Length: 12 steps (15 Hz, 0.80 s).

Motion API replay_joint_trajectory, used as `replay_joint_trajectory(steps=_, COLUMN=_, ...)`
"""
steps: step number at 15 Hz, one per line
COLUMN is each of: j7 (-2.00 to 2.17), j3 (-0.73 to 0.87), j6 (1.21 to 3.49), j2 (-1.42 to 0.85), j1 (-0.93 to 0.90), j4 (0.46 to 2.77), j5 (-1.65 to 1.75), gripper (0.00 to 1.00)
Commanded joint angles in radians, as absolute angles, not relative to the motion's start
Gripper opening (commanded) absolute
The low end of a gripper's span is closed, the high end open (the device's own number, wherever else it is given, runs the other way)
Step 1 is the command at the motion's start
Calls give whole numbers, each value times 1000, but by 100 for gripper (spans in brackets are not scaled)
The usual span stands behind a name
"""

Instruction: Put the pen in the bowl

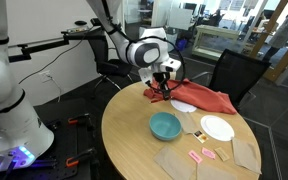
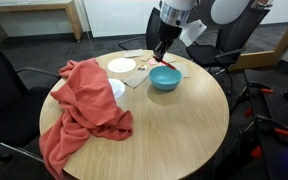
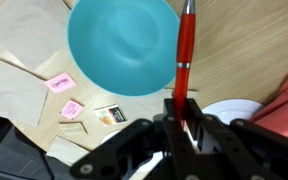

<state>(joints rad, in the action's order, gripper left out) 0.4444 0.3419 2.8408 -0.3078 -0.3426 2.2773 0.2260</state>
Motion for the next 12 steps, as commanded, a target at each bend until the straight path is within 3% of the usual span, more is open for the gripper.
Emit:
replay_joint_trajectory(steps=1, j7=413, j3=306, j6=2817, j2=-275, j1=-246, j4=2294, j5=238, gripper=4)
replay_joint_trajectory(steps=12, j7=388, j3=257, j6=2938, j2=-418, j1=-135, j4=2262, j5=178, gripper=4)
